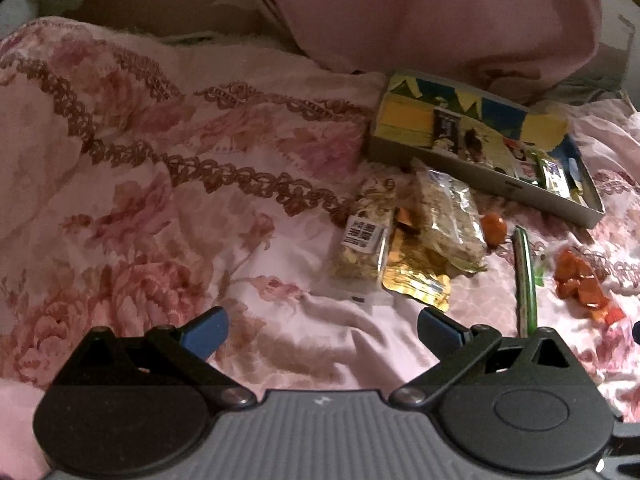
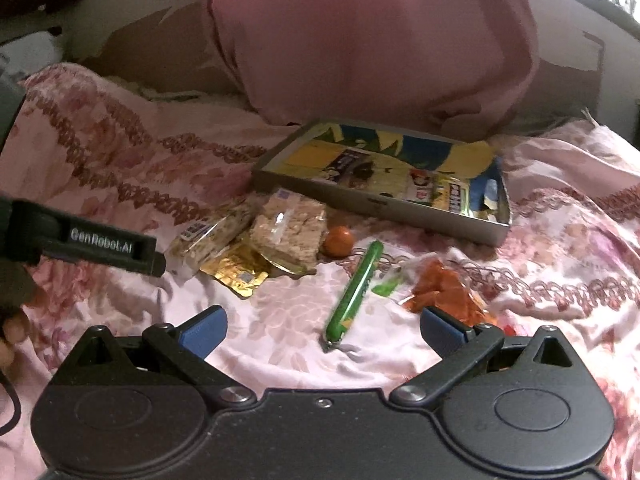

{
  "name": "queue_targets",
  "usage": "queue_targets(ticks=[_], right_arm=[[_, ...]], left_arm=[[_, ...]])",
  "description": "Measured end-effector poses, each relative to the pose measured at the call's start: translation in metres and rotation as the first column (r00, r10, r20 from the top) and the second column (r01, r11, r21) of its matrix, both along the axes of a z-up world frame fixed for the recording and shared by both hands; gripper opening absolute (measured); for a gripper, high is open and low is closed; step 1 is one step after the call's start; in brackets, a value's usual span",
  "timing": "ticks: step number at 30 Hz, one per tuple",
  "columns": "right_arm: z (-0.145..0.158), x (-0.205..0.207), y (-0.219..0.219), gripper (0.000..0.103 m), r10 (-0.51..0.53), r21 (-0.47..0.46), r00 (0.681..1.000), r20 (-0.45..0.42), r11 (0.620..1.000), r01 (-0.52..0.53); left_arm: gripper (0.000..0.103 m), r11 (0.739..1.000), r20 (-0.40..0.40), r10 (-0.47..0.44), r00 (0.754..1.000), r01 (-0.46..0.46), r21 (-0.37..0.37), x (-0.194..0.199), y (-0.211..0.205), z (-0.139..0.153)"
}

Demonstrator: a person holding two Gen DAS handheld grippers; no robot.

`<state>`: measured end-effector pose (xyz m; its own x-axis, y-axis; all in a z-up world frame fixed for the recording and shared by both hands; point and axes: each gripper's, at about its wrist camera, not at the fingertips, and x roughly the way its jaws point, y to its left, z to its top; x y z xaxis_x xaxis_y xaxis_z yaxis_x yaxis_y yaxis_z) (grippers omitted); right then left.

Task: Organize snacks
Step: 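Raise both open tools away from the tray back over the remaining snacks, then lower the left tool to the nut bar while the right tool approaches the rice-cracker packet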

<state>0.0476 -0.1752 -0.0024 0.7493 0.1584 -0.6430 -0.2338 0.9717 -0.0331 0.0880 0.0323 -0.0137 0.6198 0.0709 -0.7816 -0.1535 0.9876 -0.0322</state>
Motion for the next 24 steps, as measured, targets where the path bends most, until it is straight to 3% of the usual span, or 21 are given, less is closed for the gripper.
queue_targets(ticks=[11, 16, 24], right_arm=[[-0.004, 0.042, 0.008, 0.102, 0.015, 0.002, 1.000, -0.003, 1.000, -0.015], [-0.009, 0.066, 0.010, 0.102, 0.006, 0.010, 1.000, -0.012, 1.000, -0.006], [-0.019, 0.100, 0.016, 0.102, -0.008, 0.021, 1.000, -0.017, 1.000, 0.008]], left_arm=[[0.103, 0.981, 0.010, -0.089, 0.996, 0.086, 0.172, 0.059, 0.001, 0.005], [0.103, 0.983, -0.048, -0.102, 0.994, 0.108, 0.150, 0.088, 0.005, -0.005], [0.103, 0.979, -0.056, -0.142, 0.988, 0.149, 0.140, 0.110, 0.001, -0.017]])
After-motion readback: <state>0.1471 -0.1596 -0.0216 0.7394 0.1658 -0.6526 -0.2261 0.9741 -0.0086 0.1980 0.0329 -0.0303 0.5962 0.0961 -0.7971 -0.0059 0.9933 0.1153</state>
